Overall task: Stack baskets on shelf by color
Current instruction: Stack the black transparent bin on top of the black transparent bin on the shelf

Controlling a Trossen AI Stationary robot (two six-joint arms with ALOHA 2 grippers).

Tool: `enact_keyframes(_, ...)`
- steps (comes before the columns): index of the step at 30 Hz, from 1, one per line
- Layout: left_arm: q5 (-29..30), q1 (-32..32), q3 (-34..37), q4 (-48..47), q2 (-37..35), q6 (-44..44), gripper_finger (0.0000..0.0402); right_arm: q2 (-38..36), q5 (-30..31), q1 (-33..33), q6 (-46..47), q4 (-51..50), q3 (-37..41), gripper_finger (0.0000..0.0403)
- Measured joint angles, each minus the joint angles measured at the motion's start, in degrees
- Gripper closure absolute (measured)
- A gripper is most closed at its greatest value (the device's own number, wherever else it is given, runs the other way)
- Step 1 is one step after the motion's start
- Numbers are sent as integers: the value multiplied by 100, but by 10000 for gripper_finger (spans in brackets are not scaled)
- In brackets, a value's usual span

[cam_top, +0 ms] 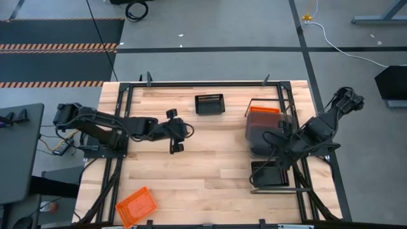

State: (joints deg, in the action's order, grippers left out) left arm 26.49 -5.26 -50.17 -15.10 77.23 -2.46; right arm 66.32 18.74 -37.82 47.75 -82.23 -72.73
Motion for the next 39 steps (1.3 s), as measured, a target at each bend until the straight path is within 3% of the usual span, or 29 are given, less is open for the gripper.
enact_keyframes(9, -910, 538, 0, 414, 2, -168, 230, -50, 273, -568, 750, -244, 235, 392)
enact_keyframes(19, -1011, 663, 0, 522, 5, -100, 230, -516, 510, -1135, 1235, 218, 1170, 391)
enact_keyframes(27, -1432, 536, 0, 916, 11, 23, 230, -911, 562, -1221, 1192, 716, 1835, 391)
enact_keyframes(39, -1419, 709, 0, 910, 11, -20, 230, -1168, 660, -1548, 1089, 1017, 1762, 391)
